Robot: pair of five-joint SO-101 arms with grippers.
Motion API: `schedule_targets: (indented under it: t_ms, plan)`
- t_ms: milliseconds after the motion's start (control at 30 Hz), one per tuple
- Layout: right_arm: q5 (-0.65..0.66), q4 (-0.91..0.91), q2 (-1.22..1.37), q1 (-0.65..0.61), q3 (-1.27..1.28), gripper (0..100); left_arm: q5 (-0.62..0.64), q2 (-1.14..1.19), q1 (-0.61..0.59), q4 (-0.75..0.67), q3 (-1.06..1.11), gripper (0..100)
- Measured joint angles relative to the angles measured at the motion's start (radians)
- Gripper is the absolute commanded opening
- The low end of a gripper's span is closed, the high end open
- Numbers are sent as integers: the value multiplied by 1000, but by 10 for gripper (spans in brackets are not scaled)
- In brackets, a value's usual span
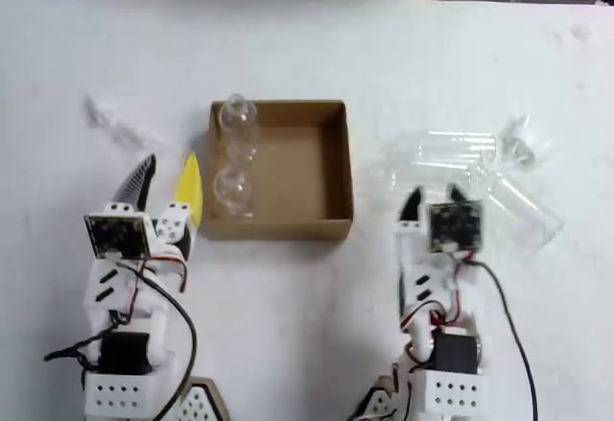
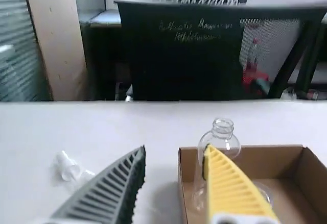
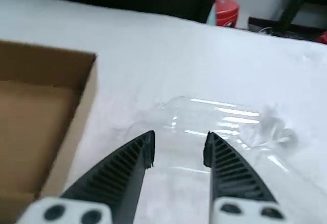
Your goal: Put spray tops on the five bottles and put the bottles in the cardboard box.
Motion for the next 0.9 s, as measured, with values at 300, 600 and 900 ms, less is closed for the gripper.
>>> schedule_targets:
  t_ms: [300, 600, 900]
  plan:
    - [0, -3, -20, 95, 0, 142, 0, -2, 11, 0, 2, 176]
    - [38, -60, -25, 97, -2, 140, 0, -2, 32, 18, 2, 176]
    - [273, 127, 0, -9, -224, 140, 0, -2, 32, 18, 2, 176]
